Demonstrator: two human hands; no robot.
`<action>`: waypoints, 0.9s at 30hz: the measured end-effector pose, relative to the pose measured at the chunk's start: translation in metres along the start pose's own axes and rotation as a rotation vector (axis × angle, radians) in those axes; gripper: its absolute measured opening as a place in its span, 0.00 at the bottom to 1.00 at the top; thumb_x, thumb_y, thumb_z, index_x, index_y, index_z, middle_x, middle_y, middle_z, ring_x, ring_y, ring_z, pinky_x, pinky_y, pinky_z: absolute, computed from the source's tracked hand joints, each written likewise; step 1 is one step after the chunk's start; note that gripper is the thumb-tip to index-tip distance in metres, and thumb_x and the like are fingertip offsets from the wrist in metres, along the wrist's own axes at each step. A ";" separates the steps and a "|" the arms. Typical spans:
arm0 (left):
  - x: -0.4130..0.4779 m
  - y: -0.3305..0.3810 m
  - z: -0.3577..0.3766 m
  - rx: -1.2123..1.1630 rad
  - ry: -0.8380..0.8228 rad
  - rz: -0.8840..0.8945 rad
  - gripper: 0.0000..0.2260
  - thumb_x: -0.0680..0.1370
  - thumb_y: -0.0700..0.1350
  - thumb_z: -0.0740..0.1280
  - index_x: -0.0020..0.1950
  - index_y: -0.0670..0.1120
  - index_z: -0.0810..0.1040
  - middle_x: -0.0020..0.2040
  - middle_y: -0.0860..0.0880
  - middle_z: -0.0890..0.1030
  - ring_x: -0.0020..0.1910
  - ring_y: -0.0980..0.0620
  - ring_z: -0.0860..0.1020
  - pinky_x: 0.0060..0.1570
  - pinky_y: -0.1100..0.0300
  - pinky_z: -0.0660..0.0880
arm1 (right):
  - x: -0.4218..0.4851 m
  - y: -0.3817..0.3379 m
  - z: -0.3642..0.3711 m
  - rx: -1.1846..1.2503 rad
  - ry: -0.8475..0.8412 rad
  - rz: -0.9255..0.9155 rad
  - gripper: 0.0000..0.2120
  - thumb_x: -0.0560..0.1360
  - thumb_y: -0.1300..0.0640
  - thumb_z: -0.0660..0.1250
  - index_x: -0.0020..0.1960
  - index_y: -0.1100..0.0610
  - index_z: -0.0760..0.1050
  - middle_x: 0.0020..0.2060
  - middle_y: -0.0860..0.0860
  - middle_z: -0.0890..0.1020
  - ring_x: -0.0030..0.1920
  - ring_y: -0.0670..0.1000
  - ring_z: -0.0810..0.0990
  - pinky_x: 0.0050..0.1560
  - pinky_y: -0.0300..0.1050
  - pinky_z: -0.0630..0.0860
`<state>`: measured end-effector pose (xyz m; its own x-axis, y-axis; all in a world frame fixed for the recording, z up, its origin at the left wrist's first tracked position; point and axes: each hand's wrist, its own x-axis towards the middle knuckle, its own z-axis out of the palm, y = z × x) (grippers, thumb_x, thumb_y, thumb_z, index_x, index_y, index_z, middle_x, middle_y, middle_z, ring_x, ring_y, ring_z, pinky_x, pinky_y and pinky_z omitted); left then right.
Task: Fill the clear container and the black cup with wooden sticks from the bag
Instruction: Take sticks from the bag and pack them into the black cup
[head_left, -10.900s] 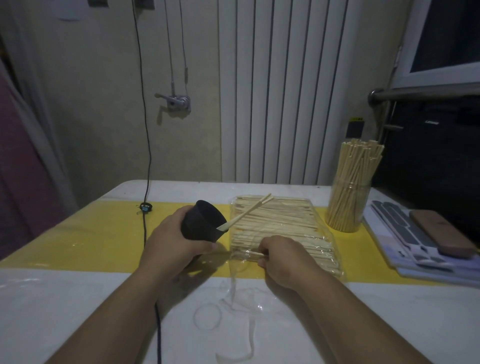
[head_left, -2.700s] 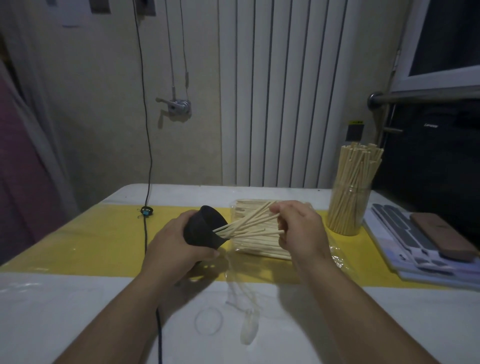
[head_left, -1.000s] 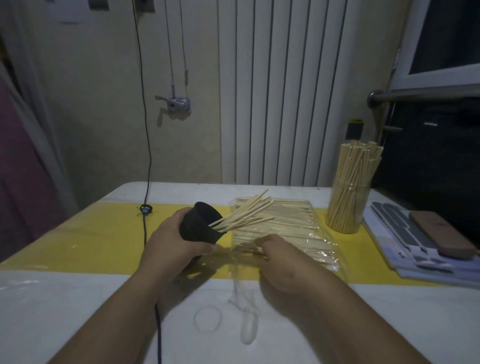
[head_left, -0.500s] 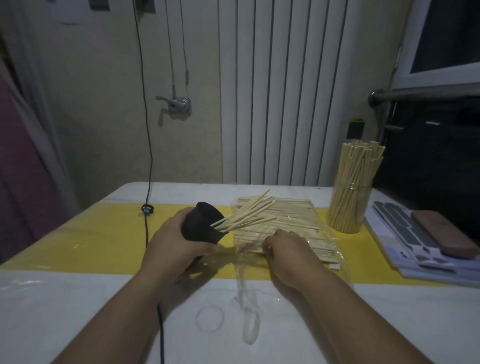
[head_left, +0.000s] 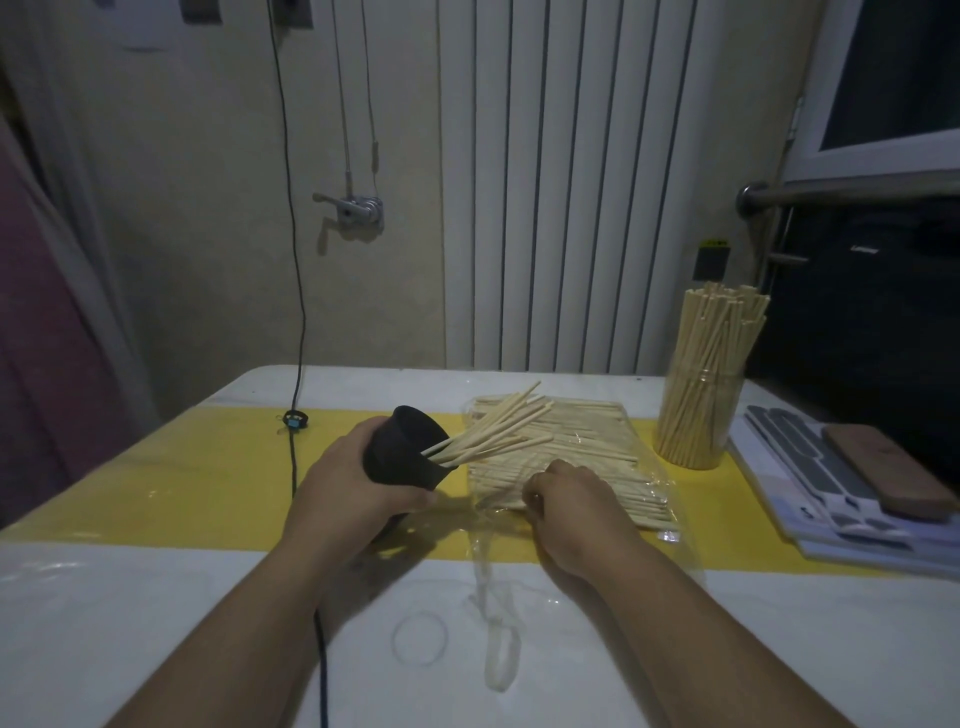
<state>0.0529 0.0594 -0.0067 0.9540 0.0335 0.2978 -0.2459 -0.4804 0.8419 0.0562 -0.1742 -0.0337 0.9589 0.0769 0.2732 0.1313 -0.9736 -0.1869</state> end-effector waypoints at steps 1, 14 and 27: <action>0.000 0.000 0.000 0.004 -0.002 0.001 0.30 0.54 0.55 0.79 0.51 0.70 0.72 0.53 0.61 0.79 0.53 0.55 0.78 0.51 0.49 0.78 | 0.000 0.000 0.000 0.001 -0.003 -0.002 0.10 0.78 0.57 0.60 0.53 0.48 0.79 0.53 0.50 0.76 0.55 0.56 0.73 0.52 0.48 0.68; 0.001 0.000 0.000 0.011 -0.013 0.001 0.35 0.51 0.60 0.76 0.58 0.66 0.72 0.54 0.61 0.79 0.54 0.54 0.78 0.52 0.49 0.78 | 0.001 0.000 -0.003 0.053 -0.022 0.047 0.09 0.79 0.48 0.64 0.58 0.47 0.78 0.57 0.48 0.76 0.60 0.56 0.73 0.59 0.48 0.68; 0.003 -0.006 0.001 0.038 0.008 -0.003 0.35 0.58 0.51 0.82 0.61 0.65 0.72 0.55 0.60 0.79 0.54 0.53 0.77 0.49 0.53 0.76 | 0.000 -0.003 -0.006 0.070 -0.139 0.124 0.10 0.78 0.46 0.65 0.57 0.48 0.76 0.59 0.50 0.77 0.63 0.56 0.74 0.63 0.49 0.67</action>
<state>0.0577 0.0613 -0.0109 0.9534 0.0416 0.2989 -0.2363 -0.5131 0.8252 0.0544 -0.1725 -0.0277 0.9937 -0.0091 0.1117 0.0224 -0.9604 -0.2776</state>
